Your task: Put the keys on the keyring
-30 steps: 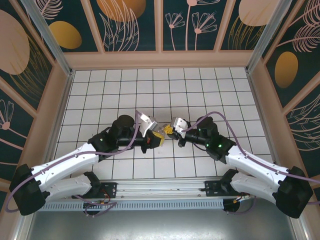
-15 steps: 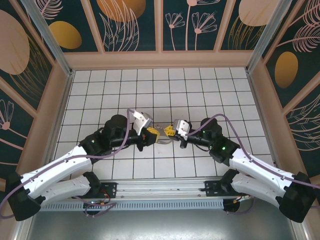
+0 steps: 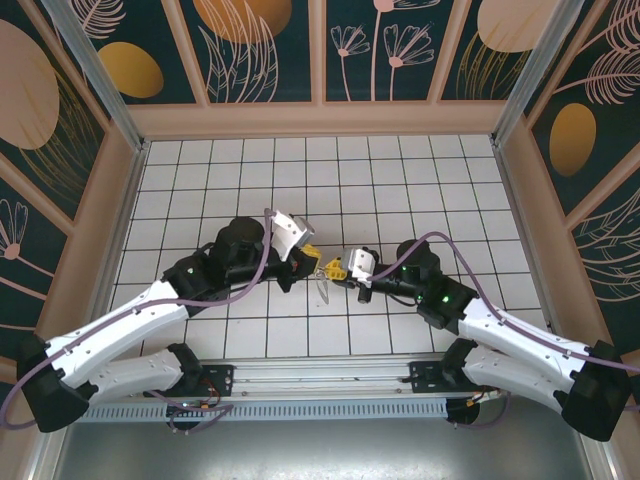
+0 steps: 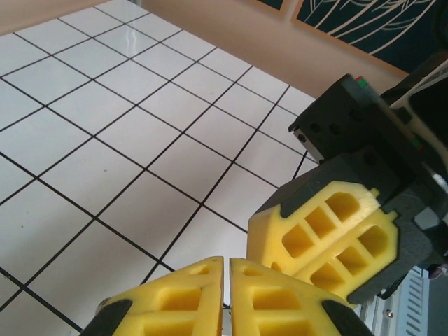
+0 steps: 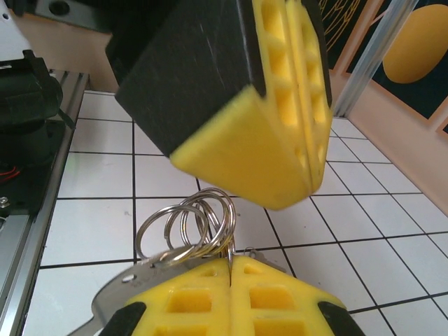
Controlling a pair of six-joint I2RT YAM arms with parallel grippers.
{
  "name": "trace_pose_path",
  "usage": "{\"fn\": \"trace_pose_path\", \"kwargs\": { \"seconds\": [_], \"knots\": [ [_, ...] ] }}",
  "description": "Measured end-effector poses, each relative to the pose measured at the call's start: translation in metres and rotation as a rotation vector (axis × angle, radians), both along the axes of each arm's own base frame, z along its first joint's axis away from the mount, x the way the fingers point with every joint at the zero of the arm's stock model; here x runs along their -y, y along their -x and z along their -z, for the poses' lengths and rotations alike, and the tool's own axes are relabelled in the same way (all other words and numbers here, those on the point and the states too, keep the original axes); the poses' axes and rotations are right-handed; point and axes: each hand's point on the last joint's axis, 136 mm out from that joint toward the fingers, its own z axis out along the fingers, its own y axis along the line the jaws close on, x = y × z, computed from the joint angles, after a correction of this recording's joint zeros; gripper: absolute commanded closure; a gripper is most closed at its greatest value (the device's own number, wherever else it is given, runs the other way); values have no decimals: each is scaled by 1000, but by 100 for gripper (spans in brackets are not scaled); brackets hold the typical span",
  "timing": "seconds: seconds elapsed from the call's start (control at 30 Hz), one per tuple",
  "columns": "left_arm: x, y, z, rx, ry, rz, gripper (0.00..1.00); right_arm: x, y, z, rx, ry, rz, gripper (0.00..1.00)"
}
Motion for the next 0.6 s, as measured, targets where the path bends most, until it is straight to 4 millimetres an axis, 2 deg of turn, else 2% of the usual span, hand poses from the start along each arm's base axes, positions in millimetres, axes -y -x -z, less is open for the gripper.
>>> {"fn": "trace_pose_path", "kwargs": {
  "seconds": [0.27, 0.6],
  "knots": [
    [4, 4, 5, -21, -5, 33, 96, 0, 1, 0, -1, -2, -3, 100],
    [5, 11, 9, -41, -3, 65, 98, 0, 0, 0, -5, -2, 0, 100]
  ]
}}
